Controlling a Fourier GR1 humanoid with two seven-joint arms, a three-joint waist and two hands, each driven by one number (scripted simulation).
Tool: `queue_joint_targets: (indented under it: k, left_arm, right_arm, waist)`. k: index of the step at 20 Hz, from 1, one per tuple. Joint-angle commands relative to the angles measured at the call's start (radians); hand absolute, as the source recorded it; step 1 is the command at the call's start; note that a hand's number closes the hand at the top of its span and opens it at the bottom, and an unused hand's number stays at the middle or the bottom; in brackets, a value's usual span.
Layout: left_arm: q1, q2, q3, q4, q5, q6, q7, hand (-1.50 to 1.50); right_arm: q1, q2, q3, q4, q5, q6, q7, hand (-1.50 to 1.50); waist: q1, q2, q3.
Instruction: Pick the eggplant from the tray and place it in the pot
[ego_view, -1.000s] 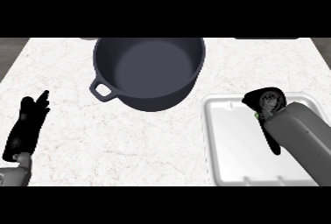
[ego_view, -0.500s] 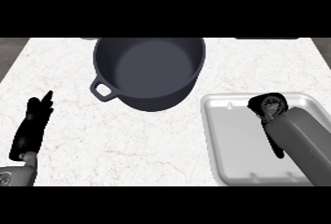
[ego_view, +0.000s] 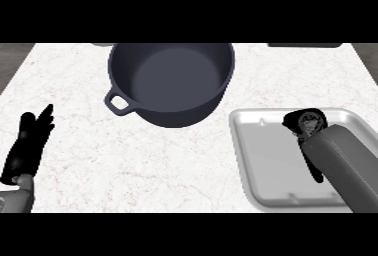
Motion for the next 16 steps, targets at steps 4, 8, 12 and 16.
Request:
queue_joint_targets:
  k: [4,8,12,16]
  left_arm:
    - [0.014,-0.002,0.008,-0.045,-0.020,-0.013,0.032,0.00]
    - [0.003,0.000,0.016,-0.046,-0.007,-0.040,0.036,0.00]
    - [-0.042,0.009,0.040,-0.009,-0.008,-0.042,0.053,0.00]
    - [0.015,-0.021,0.029,-0.095,-0.022,-0.031,0.067,0.00]
  right_arm:
    - [0.087,-0.017,-0.016,-0.007,0.057,-0.010,-0.036,-1.50]
    - [0.044,0.024,0.025,0.084,0.121,-0.127,-0.147,1.50]
    - [0.070,-0.046,0.075,-0.009,0.176,-0.144,-0.248,1.50]
    - [0.035,-0.045,0.053,-0.037,0.216,-0.151,-0.306,1.50]
  waist:
    - [-0.005,0.011,0.009]
    - [0.007,0.015,0.010]
    - [-0.004,0.013,0.010]
    - [0.000,0.011,0.009]
